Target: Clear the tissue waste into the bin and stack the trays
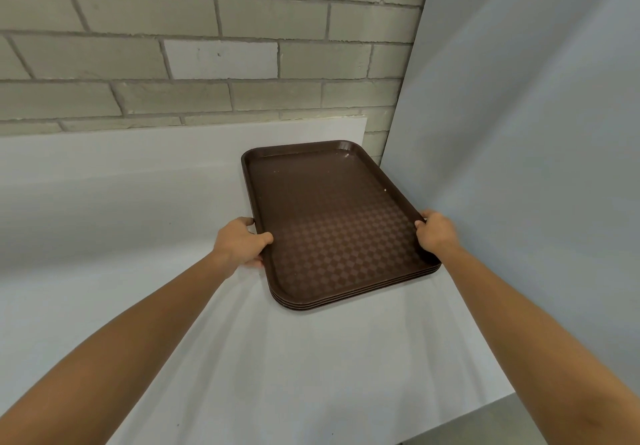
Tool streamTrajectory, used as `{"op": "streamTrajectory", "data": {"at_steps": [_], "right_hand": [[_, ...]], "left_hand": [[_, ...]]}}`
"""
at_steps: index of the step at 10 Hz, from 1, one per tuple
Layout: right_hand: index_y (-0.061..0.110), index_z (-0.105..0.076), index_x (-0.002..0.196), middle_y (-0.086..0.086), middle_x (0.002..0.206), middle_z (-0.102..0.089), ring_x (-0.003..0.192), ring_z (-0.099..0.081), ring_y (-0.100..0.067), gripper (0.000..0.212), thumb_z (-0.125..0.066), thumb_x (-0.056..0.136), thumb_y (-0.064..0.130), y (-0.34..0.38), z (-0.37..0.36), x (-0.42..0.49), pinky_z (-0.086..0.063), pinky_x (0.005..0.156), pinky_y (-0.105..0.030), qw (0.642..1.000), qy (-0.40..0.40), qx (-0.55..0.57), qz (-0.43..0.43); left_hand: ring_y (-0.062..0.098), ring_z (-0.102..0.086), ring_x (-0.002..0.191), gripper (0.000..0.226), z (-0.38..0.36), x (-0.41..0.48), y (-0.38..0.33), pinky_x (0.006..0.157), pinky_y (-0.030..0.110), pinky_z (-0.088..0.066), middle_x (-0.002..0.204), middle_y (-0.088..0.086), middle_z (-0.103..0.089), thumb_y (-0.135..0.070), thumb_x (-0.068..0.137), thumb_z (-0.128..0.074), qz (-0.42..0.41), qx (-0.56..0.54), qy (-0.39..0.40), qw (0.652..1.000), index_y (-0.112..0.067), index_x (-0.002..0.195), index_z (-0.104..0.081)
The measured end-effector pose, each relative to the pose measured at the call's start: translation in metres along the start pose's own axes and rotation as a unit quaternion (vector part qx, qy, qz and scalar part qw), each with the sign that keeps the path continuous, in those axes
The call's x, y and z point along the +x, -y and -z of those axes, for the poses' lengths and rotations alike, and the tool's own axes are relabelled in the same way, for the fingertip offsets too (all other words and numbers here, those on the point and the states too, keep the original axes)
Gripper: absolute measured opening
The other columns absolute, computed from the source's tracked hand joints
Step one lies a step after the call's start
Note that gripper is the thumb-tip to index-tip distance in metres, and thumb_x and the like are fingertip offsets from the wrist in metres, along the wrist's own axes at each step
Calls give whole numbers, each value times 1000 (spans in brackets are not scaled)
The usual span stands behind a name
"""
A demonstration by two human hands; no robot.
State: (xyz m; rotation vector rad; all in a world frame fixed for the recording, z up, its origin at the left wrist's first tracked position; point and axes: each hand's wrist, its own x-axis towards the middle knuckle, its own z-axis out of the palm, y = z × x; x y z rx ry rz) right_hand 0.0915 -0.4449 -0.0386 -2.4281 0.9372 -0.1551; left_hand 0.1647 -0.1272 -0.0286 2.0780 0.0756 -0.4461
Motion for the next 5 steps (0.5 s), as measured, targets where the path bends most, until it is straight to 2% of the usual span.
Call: {"op": "streamTrajectory", "data": {"at_steps": [1,3,4,5], "right_hand": [[6,-51,130,-20,124,-58,115,-53,-36,35,-44,98,20,2,1,-5,-44,94,-39,1000,5,9,4],[9,-44,135,-15,133,-50,122,-47,-32,46,-53,93,25,13,5,-20,-41,102,-41,999,-23,-17,35],[10,-42,137,-14,137,-44,126,-42,-31,48,-53,92,25,20,5,-29,-38,107,-43,997,-32,-35,57],[12,-42,138,-14,138,-41,128,-40,-31,49,-53,92,25,34,6,-44,-35,109,-41,996,-41,-35,73]], "left_hand": [[28,-70,81,66,2,-1,0,79,43,-58,114,13,-65,-27,86,-65,-6,33,-14,999,-11,142,-34],[25,-64,89,63,10,-6,-5,74,36,-59,123,10,-60,-33,86,-64,-41,106,-55,992,-15,140,-37],[22,-62,80,62,14,-10,-7,78,35,-57,121,9,-60,-35,86,-63,-59,134,-67,987,-16,139,-37],[28,-66,89,64,20,-16,-10,89,41,-53,127,9,-57,-39,85,-63,-85,168,-78,979,-17,139,-37]]}}
